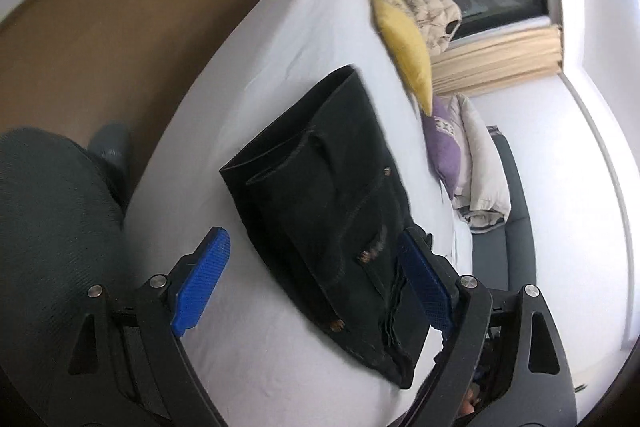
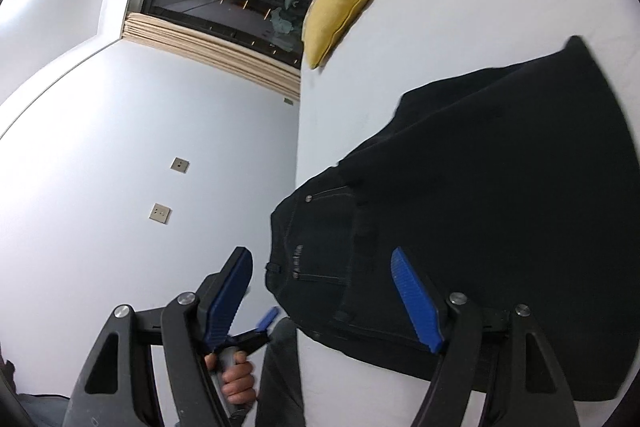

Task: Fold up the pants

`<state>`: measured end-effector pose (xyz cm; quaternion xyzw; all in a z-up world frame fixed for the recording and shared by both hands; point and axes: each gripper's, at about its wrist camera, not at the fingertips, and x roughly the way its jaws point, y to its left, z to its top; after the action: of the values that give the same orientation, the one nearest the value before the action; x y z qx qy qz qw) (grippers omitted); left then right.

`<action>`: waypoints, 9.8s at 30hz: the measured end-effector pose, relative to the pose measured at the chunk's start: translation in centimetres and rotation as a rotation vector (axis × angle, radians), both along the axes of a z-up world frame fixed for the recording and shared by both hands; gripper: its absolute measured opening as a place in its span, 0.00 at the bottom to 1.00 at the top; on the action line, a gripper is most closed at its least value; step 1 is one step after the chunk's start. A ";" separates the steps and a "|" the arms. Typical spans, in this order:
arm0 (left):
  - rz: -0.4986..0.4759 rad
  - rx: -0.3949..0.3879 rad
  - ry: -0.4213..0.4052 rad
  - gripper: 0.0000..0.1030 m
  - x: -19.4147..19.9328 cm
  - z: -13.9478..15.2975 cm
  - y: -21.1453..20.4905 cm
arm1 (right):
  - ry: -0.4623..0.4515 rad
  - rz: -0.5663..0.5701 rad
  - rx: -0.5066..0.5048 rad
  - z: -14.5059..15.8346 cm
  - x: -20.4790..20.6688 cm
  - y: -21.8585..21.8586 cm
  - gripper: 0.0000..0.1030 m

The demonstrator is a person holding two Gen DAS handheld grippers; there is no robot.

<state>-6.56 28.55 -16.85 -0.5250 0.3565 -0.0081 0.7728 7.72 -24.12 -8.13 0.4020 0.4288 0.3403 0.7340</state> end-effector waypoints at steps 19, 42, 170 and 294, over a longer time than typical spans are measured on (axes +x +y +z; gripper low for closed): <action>0.018 -0.280 -0.036 0.38 3.3 -6.9 3.3 | 0.023 0.017 0.019 -0.2 -0.6 -2.0 0.72; -0.040 -0.116 -0.106 0.11 5.3 2.1 2.3 | 0.083 0.197 -0.016 -2.5 6.5 6.4 0.64; -0.672 0.802 0.110 0.88 18.3 4.8 -28.3 | 0.169 -0.103 -0.301 -5.7 1.4 -3.1 0.89; -0.395 0.943 0.081 1.00 7.5 15.8 -25.3 | -0.235 -0.325 -0.979 12.4 -11.8 8.2 1.00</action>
<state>0.95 3.26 -1.01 -0.0418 0.4435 0.0279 0.8949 -4.12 -15.96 4.23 0.0325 0.3845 0.0249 0.9222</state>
